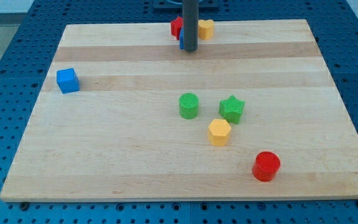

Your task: Move the green circle to the right side of the yellow heart

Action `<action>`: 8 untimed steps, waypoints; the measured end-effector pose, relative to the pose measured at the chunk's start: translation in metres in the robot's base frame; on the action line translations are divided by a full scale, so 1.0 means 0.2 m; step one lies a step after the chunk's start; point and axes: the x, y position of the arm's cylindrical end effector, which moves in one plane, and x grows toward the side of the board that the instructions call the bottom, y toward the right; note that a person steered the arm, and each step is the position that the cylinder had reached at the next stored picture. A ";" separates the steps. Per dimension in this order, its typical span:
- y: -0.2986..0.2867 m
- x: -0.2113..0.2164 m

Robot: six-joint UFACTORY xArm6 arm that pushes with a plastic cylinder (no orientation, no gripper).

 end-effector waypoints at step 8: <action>-0.30 1.05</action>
